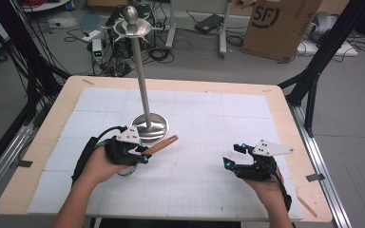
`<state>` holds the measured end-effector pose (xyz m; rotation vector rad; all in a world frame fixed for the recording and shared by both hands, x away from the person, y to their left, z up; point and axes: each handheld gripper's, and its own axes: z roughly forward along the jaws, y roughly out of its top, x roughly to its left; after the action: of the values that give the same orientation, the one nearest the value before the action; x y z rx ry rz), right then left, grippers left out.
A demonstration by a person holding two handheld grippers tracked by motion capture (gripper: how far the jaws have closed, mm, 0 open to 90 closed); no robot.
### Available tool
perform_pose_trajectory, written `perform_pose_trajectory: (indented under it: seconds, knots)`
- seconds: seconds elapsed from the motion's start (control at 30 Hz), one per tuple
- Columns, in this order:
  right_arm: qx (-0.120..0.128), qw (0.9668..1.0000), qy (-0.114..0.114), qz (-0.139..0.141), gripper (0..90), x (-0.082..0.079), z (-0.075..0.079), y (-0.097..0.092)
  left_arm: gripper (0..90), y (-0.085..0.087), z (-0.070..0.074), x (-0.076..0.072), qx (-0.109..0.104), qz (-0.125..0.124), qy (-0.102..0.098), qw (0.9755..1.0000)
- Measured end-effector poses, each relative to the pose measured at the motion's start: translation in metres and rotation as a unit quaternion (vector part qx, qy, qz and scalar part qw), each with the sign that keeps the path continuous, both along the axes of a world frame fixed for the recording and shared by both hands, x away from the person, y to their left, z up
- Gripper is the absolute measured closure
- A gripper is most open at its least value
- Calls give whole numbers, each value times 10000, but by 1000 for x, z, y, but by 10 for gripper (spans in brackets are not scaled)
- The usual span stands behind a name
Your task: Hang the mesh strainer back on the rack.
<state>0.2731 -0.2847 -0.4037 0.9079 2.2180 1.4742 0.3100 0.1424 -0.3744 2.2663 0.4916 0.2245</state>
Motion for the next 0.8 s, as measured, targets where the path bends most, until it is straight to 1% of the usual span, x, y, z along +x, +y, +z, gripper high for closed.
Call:
perform_pose_trajectory:
  seconds: [0.07,0.1,0.17,0.37,0.47,0.5,0.57,0.67,0.8]
  knots:
    - [23,10000,9,-2,317,0,1,0,688,4,5,-2,-187,-24,-30,9998]
    - [16,10000,-27,13,317,0,1,0,688,6,7,-2,-247,-46,-46,9997]
    - [17,10000,-21,18,317,0,1,0,688,10,12,-4,-394,-53,-91,9992]
    - [26,10000,-5,9,317,0,1,0,688,22,29,-7,-618,-66,-213,9978]
    - [27,10000,-12,15,317,0,1,0,688,28,36,-8,-771,-17,-253,9967]
    - [24,10000,-11,16,317,0,1,0,688,31,39,-8,-769,-14,-286,9966]
    - [10,10000,-13,20,317,0,1,0,687,35,43,-9,-829,18,-318,9960]
    - [11,10000,-19,21,317,0,1,1,687,44,52,-9,-1002,31,-376,9942]
    - [47,10000,3,43,317,0,2,2,688,54,64,-9,-1164,-57,-443,9922]
